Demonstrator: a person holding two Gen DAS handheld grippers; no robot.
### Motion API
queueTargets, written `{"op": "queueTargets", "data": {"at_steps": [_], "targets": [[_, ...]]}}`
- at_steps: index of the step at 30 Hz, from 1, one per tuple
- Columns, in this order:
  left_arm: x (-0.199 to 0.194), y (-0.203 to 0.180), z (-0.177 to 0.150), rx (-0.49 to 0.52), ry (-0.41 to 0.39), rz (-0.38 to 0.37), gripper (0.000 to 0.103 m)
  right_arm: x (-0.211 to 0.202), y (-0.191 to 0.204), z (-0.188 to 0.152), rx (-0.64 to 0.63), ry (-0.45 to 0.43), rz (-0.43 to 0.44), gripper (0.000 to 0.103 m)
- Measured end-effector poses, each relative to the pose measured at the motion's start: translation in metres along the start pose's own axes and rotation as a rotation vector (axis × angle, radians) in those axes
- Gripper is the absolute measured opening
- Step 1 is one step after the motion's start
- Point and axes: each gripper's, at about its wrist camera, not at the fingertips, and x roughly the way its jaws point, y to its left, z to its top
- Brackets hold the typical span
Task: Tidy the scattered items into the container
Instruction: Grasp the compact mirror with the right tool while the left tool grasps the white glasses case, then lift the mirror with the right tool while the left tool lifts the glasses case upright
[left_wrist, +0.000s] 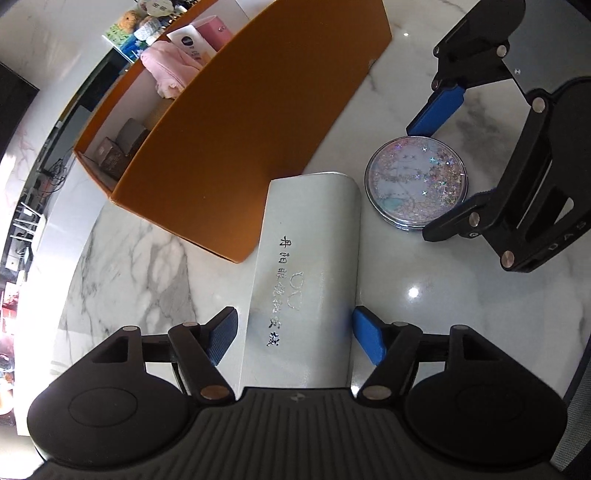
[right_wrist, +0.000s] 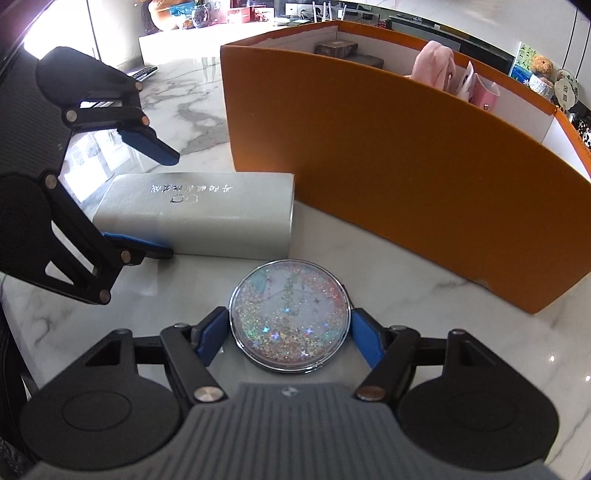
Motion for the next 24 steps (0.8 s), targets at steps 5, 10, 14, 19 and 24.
{"op": "queueTargets", "data": {"at_steps": [5,10,14,19,24], "targets": [[0.011,0.017,0.011,-0.050,0.012,-0.095,0.081,-0.002,-0.003,-0.001,0.003,0.007,0.004,0.074],[0.014,0.022,0.019,-0.151,0.005,-0.131,0.079,-0.004,-0.004,-0.003,0.007,0.002,0.012,0.080],[0.013,0.021,0.017,-0.209,0.004,-0.121,0.078,-0.004,0.000,-0.007,-0.010,-0.006,0.011,0.086],[0.011,0.015,0.015,-0.266,0.008,-0.096,0.077,-0.005,0.002,-0.008,-0.011,-0.012,0.006,0.086],[0.008,0.004,0.014,-0.360,0.023,-0.068,0.077,-0.010,0.003,-0.008,0.005,-0.005,-0.011,0.074]]}}
